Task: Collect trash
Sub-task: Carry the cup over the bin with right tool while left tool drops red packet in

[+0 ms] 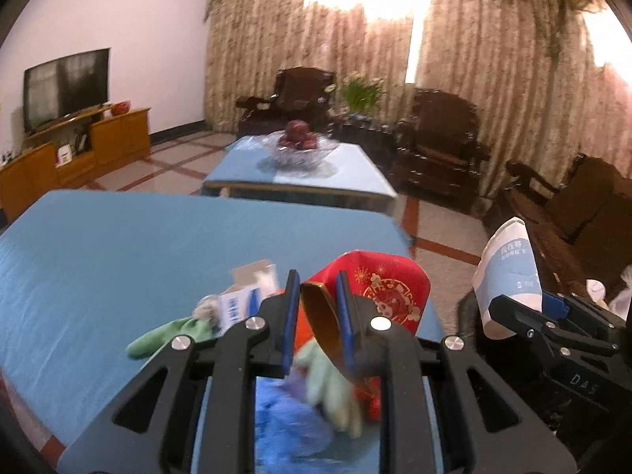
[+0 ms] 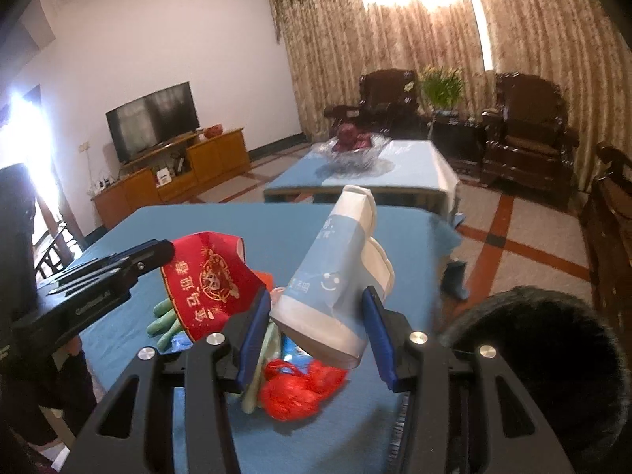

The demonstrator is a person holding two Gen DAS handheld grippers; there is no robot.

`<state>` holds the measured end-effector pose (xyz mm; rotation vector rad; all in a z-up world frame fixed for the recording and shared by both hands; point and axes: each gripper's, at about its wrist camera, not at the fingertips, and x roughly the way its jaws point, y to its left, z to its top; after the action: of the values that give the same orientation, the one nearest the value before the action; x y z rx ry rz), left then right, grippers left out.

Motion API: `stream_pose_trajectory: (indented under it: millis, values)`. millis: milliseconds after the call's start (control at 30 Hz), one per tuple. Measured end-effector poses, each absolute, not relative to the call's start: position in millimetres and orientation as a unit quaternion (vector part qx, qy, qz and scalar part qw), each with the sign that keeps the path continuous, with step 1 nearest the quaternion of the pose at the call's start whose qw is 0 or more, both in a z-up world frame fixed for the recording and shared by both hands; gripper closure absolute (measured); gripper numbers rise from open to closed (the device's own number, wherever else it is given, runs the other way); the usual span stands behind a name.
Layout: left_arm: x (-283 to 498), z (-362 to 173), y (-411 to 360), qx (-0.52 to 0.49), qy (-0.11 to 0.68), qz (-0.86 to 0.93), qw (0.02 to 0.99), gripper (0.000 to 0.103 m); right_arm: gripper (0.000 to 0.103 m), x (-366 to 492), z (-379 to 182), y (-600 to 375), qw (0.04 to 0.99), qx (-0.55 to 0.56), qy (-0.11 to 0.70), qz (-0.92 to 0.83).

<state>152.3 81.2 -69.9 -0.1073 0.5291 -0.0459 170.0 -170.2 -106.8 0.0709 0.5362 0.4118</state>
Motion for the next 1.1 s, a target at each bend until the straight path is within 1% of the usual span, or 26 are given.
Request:
stream_pose_trajectory:
  millis: [233, 467, 500, 567, 600, 633, 667, 700, 733, 767, 800, 833, 867, 933, 1000, 1100]
  values:
    - [160, -59, 11, -0.034, 0.259, -0.100, 0.960, 0.086, 0.055, 148, -94, -242, 0.957, 0.044, 0.255, 0.130]
    - [177, -69, -70, -0.013, 0.267, -0.170, 0.948, 0.086, 0.054, 136, -107, -309, 0.960, 0.058, 0.271, 0.046]
    - [181, -72, -79, -0.011, 0.270, -0.179, 0.946, 0.086, 0.051, 134, -111, -319, 0.959, 0.060, 0.276, 0.030]
    - [188, -78, -101, -0.007, 0.285, -0.204, 0.937, 0.085, 0.051, 134, -118, -329, 0.957, 0.063, 0.284, 0.013]
    - [192, -81, -110, -0.010, 0.292, -0.210, 0.933, 0.084, 0.045, 132, -121, -337, 0.955, 0.068, 0.287, 0.000]
    - [195, -84, -114, -0.012, 0.297, -0.217, 0.930, 0.082, 0.038, 132, -123, -341, 0.955, 0.070, 0.288, -0.008]
    - [197, -86, -118, -0.012, 0.304, -0.220, 0.927, 0.077, 0.035, 130, -125, -346, 0.955, 0.073, 0.288, -0.019]
    - [197, -88, -118, -0.012, 0.307, -0.221, 0.926, 0.065, 0.031, 128, -126, -351, 0.954, 0.077, 0.288, -0.026]
    - [196, -90, -117, -0.014, 0.307, -0.220, 0.926, 0.057, 0.024, 128, -126, -355, 0.954, 0.080, 0.288, -0.032]
    - [193, -90, -114, -0.014, 0.305, -0.218, 0.927, 0.055, 0.019, 126, -127, -357, 0.954, 0.083, 0.287, -0.041]
    - [192, -90, -111, -0.011, 0.303, -0.213, 0.929, 0.051, 0.010, 125, -127, -359, 0.954, 0.087, 0.283, -0.053]
    - [189, -92, -105, -0.009, 0.302, -0.207, 0.931, 0.045, 0.006, 125, -127, -359, 0.954, 0.090, 0.280, -0.059]
    - [187, -92, -99, -0.009, 0.299, -0.199, 0.933, 0.042, 0.006, 121, -127, -354, 0.955, 0.090, 0.278, -0.062]
    - [180, -91, -83, -0.008, 0.292, -0.177, 0.940, 0.031, 0.006, 123, -125, -348, 0.954, 0.092, 0.278, -0.062]
    - [173, -90, -66, -0.005, 0.288, -0.157, 0.945, 0.025, 0.006, 126, -122, -336, 0.955, 0.095, 0.277, -0.054]
    - [162, -93, -35, 0.001, 0.287, -0.117, 0.951, 0.021, 0.006, 134, -120, -304, 0.957, 0.088, 0.276, -0.015]
